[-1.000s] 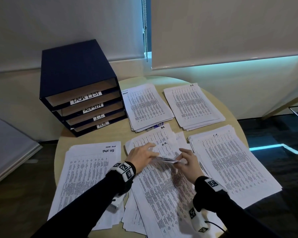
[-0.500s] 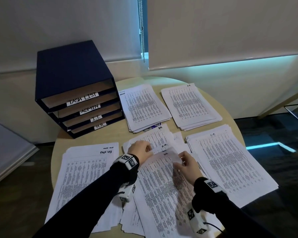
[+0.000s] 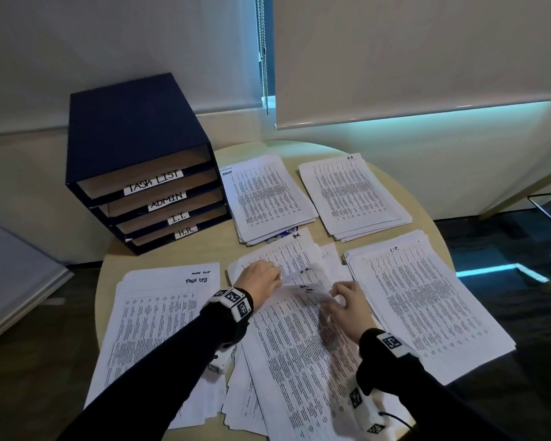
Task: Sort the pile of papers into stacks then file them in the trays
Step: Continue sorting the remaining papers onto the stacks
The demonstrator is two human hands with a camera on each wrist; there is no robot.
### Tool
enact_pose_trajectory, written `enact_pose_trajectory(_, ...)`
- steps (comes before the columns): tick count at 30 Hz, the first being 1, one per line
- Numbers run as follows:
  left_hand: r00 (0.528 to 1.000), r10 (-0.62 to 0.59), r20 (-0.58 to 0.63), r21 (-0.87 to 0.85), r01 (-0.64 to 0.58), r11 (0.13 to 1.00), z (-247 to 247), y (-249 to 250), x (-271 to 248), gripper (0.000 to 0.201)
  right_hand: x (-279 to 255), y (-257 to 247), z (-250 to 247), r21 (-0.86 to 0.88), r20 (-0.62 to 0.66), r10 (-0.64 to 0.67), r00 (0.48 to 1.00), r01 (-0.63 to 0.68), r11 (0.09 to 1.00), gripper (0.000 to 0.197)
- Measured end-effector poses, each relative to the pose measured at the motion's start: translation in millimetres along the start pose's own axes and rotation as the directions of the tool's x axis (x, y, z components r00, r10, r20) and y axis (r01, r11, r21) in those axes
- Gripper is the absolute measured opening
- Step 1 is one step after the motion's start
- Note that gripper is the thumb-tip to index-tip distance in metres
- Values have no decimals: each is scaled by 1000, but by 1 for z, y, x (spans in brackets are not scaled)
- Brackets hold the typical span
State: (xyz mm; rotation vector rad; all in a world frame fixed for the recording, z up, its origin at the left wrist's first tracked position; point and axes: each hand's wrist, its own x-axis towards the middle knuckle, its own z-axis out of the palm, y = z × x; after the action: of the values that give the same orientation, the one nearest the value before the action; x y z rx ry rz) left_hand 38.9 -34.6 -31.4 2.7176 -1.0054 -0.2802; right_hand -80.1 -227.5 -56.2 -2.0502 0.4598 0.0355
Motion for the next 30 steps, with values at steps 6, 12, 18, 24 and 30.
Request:
enact_pose_trajectory(6, 998, 66, -20, 64, -65, 996, -2, 0, -8, 16, 5, 1, 0, -44, 34, -11, 999, 12, 999, 19)
enact_pose_trajectory(12, 989, 144, -17, -17, -144, 989, 1, 1, -14, 16, 5, 9, 1, -16, 7, -58, 998, 58, 998, 25)
enact_pose_trajectory(18, 999, 29, 19, -159, -26, 987, -6, 4, -9, 12, 5, 13, 5, 54, 29, 11, 1000, -12, 998, 22)
enact_pose_trajectory(24, 999, -37, 30, -245, 43, 969, -8, -1, 1, 18, -2, 0, 0, 85, 6, 18, 1000, -18, 996, 21)
enact_pose_trajectory(30, 998, -55, 38, -306, 64, 950, -3, -6, 4, 23, -1, -1, 1, 82, 20, 20, 1000, -21, 996, 24)
